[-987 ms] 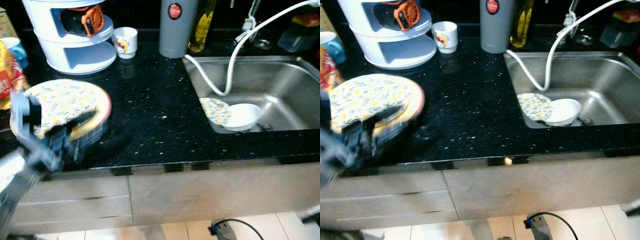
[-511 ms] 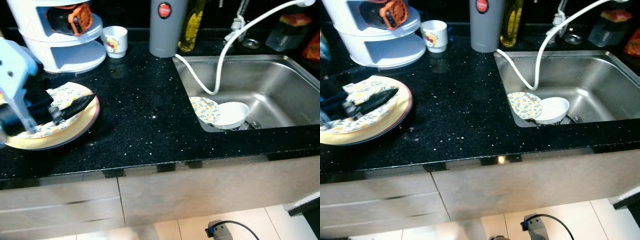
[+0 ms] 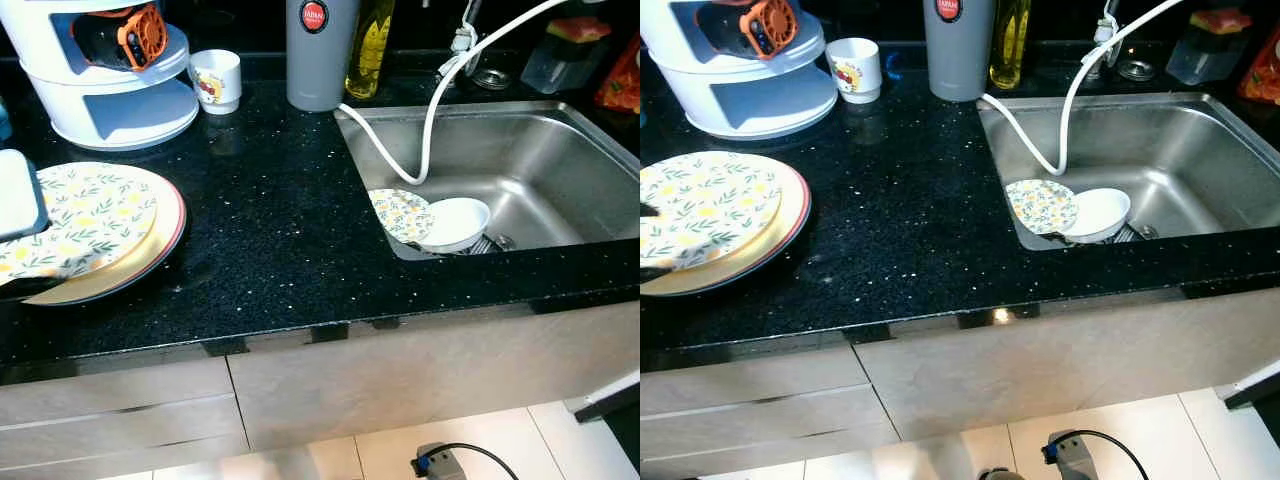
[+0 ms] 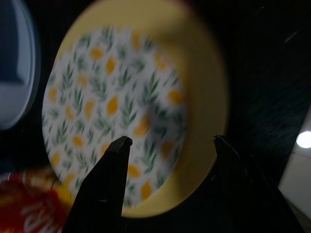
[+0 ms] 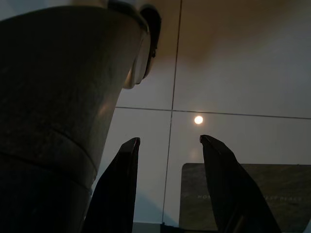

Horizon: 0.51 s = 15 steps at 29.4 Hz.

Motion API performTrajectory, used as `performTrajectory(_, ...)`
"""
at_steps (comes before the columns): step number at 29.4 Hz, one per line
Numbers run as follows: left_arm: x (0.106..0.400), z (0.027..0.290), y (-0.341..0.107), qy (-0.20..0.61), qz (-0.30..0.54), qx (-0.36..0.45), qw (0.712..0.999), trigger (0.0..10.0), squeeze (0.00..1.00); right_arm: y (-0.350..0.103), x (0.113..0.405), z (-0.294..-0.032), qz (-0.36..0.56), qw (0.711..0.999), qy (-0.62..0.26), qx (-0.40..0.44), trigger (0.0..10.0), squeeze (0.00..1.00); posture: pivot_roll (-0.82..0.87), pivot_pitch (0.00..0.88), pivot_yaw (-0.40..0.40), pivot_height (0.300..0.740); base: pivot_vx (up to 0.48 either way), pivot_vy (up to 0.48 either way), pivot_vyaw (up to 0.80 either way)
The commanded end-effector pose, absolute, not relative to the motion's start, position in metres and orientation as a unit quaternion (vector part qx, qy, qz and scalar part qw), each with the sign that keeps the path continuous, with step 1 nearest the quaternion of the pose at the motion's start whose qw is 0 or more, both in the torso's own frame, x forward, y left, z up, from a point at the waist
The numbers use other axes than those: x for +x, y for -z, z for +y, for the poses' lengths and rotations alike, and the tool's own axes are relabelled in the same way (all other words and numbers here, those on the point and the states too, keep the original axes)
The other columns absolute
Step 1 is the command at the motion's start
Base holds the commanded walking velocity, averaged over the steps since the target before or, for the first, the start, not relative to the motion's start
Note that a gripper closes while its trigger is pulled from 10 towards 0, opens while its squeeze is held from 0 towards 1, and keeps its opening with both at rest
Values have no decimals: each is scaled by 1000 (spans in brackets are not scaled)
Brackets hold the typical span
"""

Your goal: Kitchen organization

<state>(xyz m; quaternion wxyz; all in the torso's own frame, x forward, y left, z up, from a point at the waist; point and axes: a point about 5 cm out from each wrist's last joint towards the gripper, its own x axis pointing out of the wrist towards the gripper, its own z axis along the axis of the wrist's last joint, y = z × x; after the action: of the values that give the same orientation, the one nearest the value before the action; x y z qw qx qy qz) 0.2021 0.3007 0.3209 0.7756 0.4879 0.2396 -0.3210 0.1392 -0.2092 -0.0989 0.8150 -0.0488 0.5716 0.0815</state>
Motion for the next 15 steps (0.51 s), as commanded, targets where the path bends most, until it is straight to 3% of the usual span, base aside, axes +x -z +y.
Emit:
performTrajectory(1,204,302,-322,311,251,510,762,10000,0,102,132,-209,583,808,-75,-39,10000,0,165,84,-24,740,0,0,0)
performTrajectory(15,208,313,-294,314,284,512,748,10000,0,103,126,-212,587,806,-67,-35,10000,0,149,89,-15,740,0,0,0)
